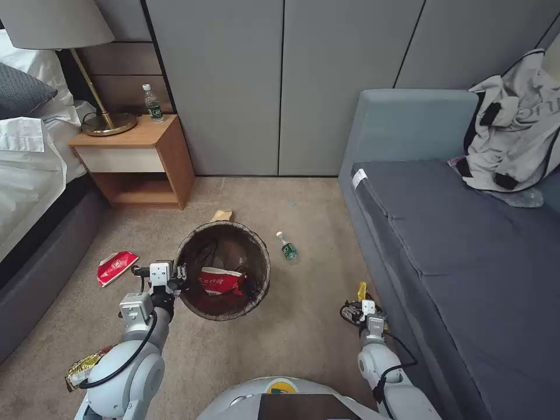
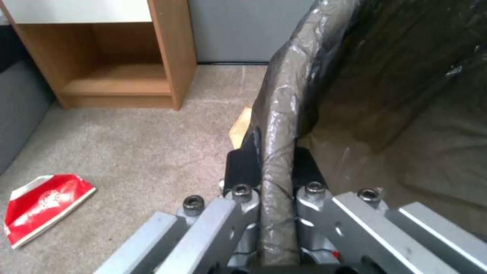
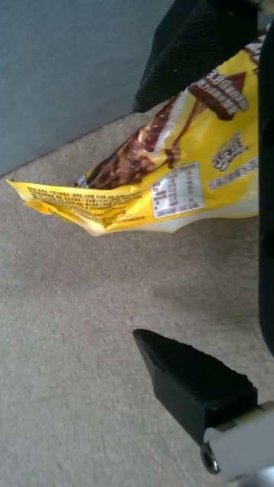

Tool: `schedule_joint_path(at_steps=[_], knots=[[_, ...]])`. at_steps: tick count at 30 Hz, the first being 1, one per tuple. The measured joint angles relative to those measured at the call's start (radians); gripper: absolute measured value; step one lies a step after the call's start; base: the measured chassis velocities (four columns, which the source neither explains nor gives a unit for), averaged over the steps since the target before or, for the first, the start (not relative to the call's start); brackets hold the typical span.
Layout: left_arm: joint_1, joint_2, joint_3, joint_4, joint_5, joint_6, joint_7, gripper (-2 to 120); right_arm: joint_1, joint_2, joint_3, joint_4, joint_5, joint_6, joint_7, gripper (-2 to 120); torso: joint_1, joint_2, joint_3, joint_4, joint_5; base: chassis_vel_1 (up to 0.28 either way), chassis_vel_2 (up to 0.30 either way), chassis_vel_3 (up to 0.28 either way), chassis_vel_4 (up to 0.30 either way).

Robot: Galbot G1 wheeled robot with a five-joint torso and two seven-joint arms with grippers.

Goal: Pick up the trash bin, then pick up the garbage from the floor and place it into the trash bin.

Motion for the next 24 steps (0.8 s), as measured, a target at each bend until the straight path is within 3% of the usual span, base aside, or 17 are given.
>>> schedule_joint_path(at_steps=[16,23,24], knots=[[0.002,-0.001,-0.002,-0.003,0.003,0.000,0.000,0,0.045,-0.017,-0.008,-0.084,0.033,0.017,-0.017,100,0.000,0.000,0.000,-0.0001,0.0000,0.000,0.000,0.000,0.000],[0.001,-0.002,-0.002,-0.003,0.003,0.000,0.000,0,0.050,-0.017,-0.010,-0.098,0.035,0.020,-0.024,86,0.000,0.000,0.000,-0.0001,0.0000,0.000,0.000,0.000,0.000],[0.000,-0.002,-0.002,-0.003,0.003,0.000,0.000,0,0.050,-0.017,-0.010,-0.100,0.037,0.020,-0.026,80,0.000,0.000,0.000,-0.0001,-0.0001,0.000,0.000,0.000,0.000]])
